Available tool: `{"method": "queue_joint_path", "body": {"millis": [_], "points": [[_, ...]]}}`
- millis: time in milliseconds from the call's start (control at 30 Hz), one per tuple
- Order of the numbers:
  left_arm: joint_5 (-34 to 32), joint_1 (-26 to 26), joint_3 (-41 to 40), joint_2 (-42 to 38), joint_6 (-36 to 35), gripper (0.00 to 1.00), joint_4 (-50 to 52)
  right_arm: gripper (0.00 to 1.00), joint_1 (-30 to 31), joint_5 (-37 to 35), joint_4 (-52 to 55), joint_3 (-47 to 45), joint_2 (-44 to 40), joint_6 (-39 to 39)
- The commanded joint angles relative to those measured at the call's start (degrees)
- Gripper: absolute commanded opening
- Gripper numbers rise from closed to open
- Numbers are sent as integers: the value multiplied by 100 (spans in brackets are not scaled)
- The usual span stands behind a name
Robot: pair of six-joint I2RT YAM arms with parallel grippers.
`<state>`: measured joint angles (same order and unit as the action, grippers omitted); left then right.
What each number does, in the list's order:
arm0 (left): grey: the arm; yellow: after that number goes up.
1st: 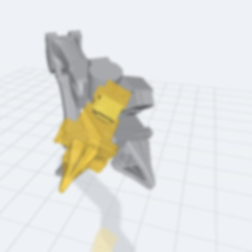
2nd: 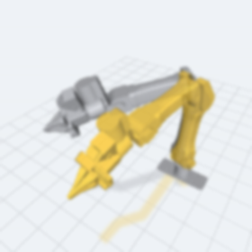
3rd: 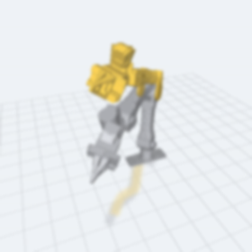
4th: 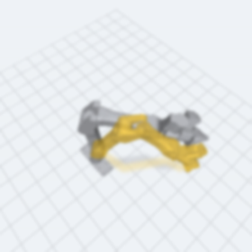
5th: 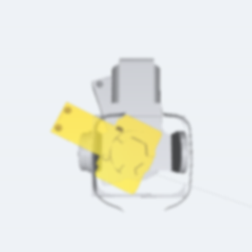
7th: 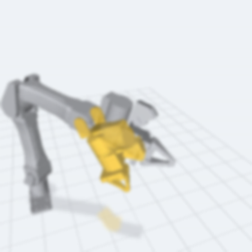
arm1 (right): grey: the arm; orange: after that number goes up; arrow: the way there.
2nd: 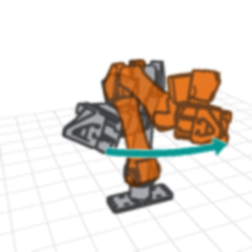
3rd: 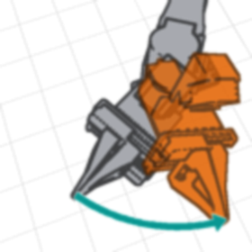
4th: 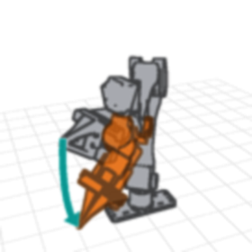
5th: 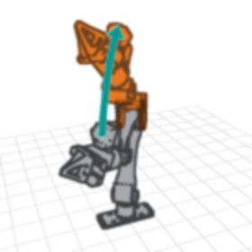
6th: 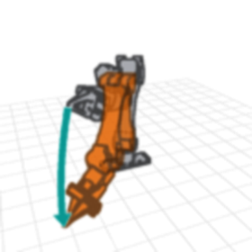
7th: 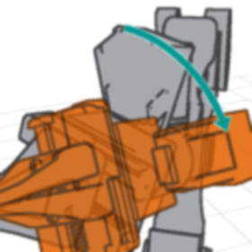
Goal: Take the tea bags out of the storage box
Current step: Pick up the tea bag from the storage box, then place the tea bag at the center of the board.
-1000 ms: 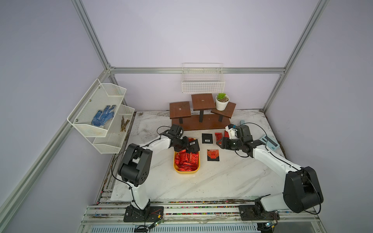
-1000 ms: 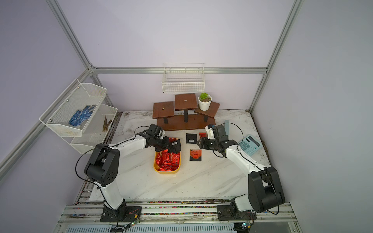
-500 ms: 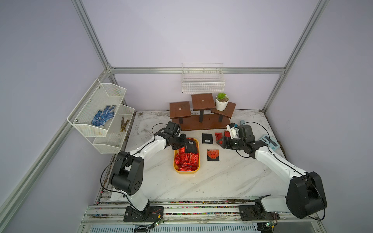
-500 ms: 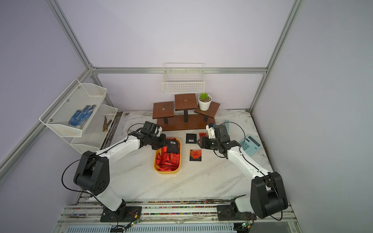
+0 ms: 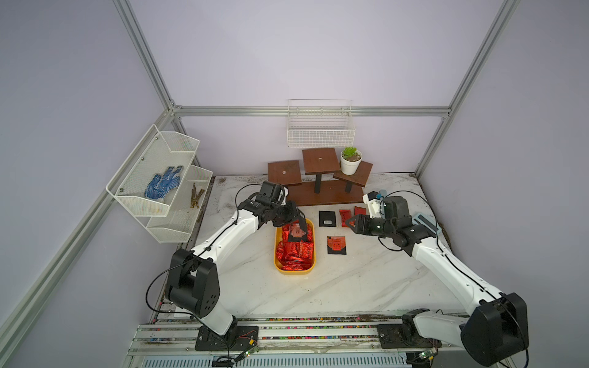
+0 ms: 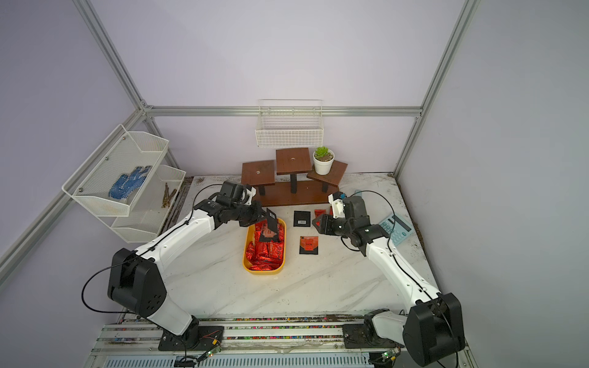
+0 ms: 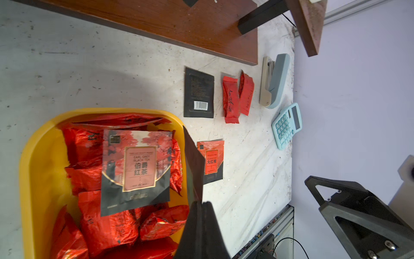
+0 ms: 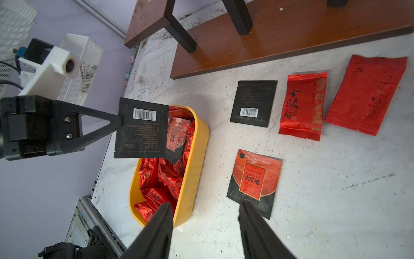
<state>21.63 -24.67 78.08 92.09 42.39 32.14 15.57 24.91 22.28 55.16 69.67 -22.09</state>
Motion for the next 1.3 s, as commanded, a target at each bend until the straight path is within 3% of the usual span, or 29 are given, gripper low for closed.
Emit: {"method": "queue_joint_path", "body": {"millis": [0,267,467,667,867,1200,1267], "points": [[218,-299,402,-42,25,0,-112,53,34,-132,145,163,-383,-65],[387,-1041,576,607,668,0,-1142,57,-10,-731,493,83,-1438,-112],[374,-1608,746,1590,1269,0,-2305,59,-52,-836,897,66,-2005,-129],[363,-2051,1471,2699,1573,0,-2641,61,-72,-891,1196,92,-2380,-114],[156,-2237,1681,3328,1809,0,-2847,62,-79,-956,1304,62,-2495,-63],[-91,-2262,1524,3665,1878,0,-2862,62,-78,-979,1325,41,-2457,11],[-136,-2261,1577,3737,1837,5,-2712,62,-75,-970,1331,30,-2443,16]]}}
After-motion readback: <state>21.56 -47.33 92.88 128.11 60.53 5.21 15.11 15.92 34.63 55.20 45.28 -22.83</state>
